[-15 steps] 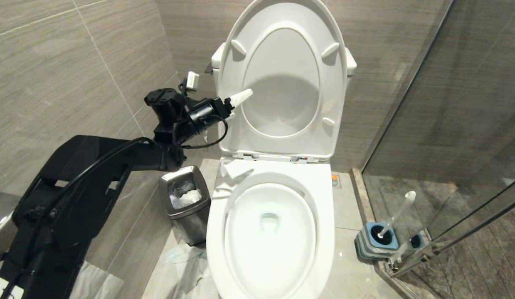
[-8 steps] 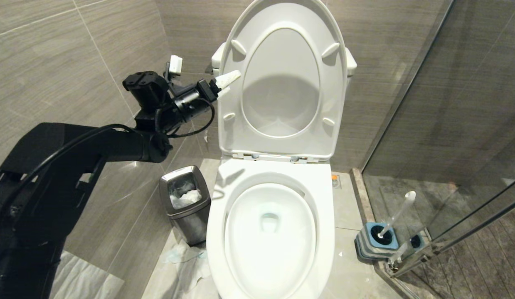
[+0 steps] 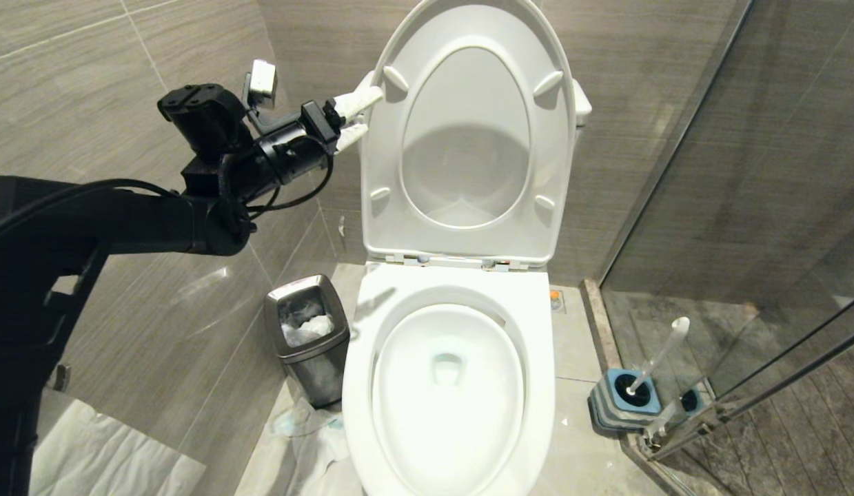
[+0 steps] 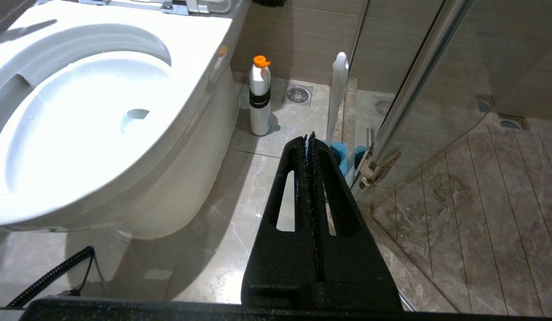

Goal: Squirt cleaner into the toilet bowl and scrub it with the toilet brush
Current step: Pour in the cleaning agent

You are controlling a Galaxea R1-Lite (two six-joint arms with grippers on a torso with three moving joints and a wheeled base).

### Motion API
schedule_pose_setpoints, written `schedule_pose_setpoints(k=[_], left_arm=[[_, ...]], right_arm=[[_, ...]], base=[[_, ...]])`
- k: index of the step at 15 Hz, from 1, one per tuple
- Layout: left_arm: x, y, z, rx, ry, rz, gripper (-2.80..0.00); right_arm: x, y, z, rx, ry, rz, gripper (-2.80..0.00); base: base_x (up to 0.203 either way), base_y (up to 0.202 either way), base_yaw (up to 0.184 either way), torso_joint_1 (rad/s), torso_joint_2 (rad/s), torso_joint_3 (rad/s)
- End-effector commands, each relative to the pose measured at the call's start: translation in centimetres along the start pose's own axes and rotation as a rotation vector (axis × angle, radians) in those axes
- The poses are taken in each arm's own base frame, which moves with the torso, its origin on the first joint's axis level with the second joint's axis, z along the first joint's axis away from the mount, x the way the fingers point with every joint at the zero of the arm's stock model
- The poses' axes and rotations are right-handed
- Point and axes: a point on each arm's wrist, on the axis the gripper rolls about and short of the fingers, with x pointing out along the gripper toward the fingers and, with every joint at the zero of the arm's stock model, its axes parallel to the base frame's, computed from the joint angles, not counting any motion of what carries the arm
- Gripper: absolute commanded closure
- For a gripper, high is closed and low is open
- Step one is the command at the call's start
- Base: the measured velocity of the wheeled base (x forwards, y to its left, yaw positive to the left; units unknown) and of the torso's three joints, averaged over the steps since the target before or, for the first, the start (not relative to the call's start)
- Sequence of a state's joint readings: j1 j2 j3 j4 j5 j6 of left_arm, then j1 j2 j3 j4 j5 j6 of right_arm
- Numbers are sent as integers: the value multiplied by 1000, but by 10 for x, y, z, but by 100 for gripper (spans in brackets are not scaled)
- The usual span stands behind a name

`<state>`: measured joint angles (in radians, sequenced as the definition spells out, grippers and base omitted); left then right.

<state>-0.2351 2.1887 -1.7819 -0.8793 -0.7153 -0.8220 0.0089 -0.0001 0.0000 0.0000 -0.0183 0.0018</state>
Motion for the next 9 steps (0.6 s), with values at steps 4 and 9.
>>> schedule_pose_setpoints(k=[4,9], left_arm=[[-2,-26,19,7,0,-17,0],[5,-39,33,111,-15,-41,0]], right_arm=[[0,0,0,0,2,0,0],[0,0,0,0,2,0,0]], base=[[0,0,0,0,0,0],[0,0,0,0,0,0]])
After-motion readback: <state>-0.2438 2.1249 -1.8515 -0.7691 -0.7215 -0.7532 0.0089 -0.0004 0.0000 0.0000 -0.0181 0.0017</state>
